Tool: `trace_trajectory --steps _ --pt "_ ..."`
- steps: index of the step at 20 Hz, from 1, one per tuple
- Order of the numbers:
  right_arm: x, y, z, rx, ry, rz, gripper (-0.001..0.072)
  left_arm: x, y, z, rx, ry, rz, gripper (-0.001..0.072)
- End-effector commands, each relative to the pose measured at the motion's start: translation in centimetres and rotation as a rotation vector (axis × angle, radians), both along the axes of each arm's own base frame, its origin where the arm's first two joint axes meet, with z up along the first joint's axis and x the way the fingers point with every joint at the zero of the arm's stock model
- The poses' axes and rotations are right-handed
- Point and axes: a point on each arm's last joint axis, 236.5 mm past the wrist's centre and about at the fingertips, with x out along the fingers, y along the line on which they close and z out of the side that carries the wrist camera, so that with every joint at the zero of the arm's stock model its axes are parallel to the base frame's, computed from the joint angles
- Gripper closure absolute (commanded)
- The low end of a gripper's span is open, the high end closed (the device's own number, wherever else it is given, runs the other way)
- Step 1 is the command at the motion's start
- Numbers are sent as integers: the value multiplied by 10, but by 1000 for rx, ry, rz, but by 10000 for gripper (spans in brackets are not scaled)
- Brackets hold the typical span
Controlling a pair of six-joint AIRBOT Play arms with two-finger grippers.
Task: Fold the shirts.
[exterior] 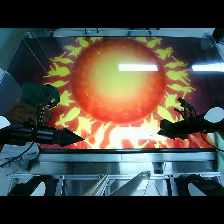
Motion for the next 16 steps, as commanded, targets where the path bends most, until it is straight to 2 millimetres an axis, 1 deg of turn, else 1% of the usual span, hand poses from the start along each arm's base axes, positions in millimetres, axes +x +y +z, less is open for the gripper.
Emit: trace_trajectory --steps 1,5,6,7,8,10,11,12,13,14,15,16 --pt "0 0 0 1 0 1 698 0 0 1 -1 -4 1 702" --pt "0 0 0 1 0 1 698 0 1 2 4 -10 -3 703" --pt "0 0 0 1 0 1 698 3 4 2 36 -30 -11 704" --pt "0 0 0 1 0 1 698 8 13 -1 105 -53 -22 705" --pt "0 0 0 1 0 1 698 16 29 -5 212 -62 -22 705" --pt "0 0 0 1 1 1 698 40 70 -12 453 -80 24 702" --pt "0 0 0 1 1 1 698 56 91 -10 556 -103 58 650" --pt "0 0 0 1 1 1 698 74 112 -7 651 -137 95 376" --pt "0 0 0 1 1 1 698 95 132 -2 738 -178 139 260" --pt "0 0 0 1 1 1 698 116 150 2 807 -225 190 22" --pt "0 0 0 1 1 1 698 140 172 7 889 -274 259 -13" --pt "0 0 0 1 1 1 698 162 194 11 972 -327 311 -13"
